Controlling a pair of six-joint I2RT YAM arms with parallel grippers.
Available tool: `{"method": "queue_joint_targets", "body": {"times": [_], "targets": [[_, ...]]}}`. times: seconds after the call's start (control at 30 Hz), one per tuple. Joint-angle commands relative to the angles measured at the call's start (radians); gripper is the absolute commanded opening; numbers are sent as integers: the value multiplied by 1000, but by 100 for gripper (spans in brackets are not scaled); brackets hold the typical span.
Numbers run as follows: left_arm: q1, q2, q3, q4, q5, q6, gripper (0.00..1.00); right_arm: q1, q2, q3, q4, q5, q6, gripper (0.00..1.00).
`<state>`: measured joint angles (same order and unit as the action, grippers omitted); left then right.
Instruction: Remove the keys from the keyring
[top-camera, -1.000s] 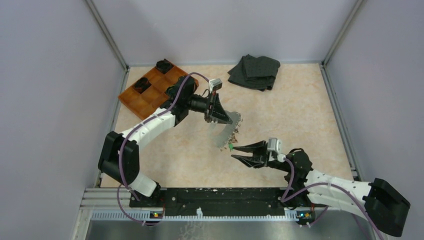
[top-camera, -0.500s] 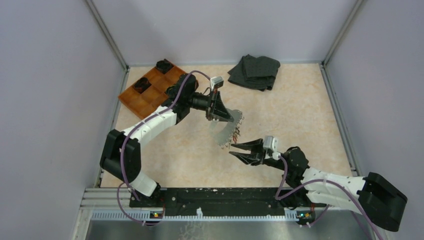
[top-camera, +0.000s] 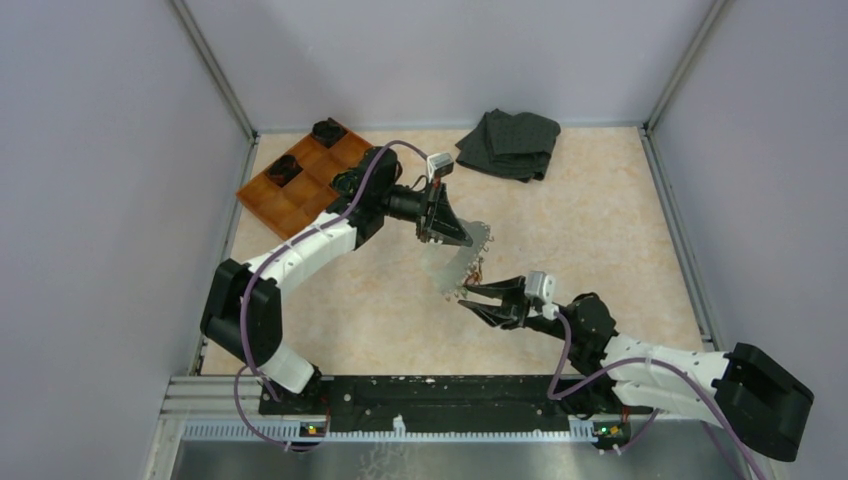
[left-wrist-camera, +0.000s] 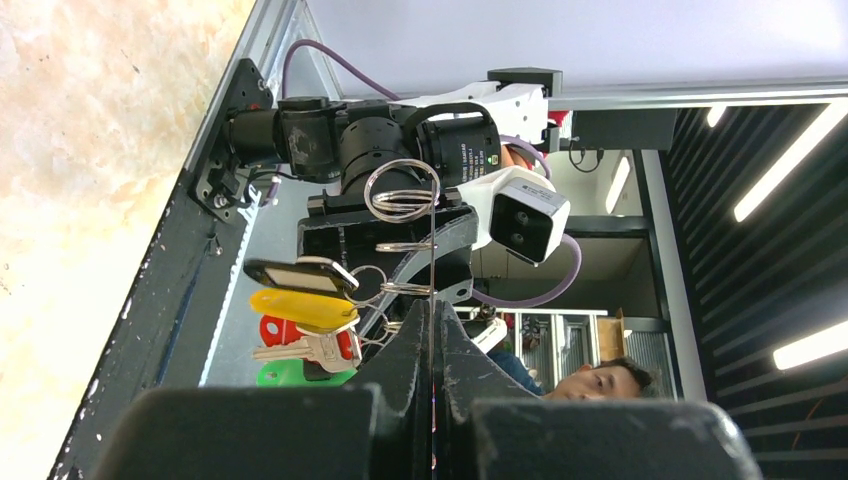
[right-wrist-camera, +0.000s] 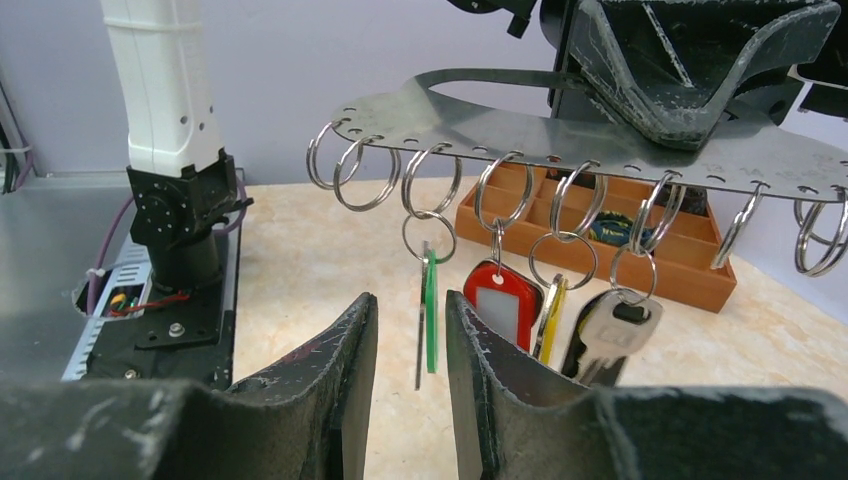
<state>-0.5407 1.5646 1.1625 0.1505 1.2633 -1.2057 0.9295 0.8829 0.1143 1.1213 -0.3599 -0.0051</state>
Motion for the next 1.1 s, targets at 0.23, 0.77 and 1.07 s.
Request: {"method": "queue_joint_targets", "body": {"times": [0.23, 0.77, 1.07], "targets": [[-20, 10, 39, 28, 1, -63, 0, 10, 19, 56, 60, -15, -2, 31], [-37, 13, 31, 35, -8, -66, 0, 14, 65, 68, 94, -33, 51, 30], [-41, 14, 25, 50, -10, -71, 0, 19, 81, 68, 108, -26, 55, 29]]}}
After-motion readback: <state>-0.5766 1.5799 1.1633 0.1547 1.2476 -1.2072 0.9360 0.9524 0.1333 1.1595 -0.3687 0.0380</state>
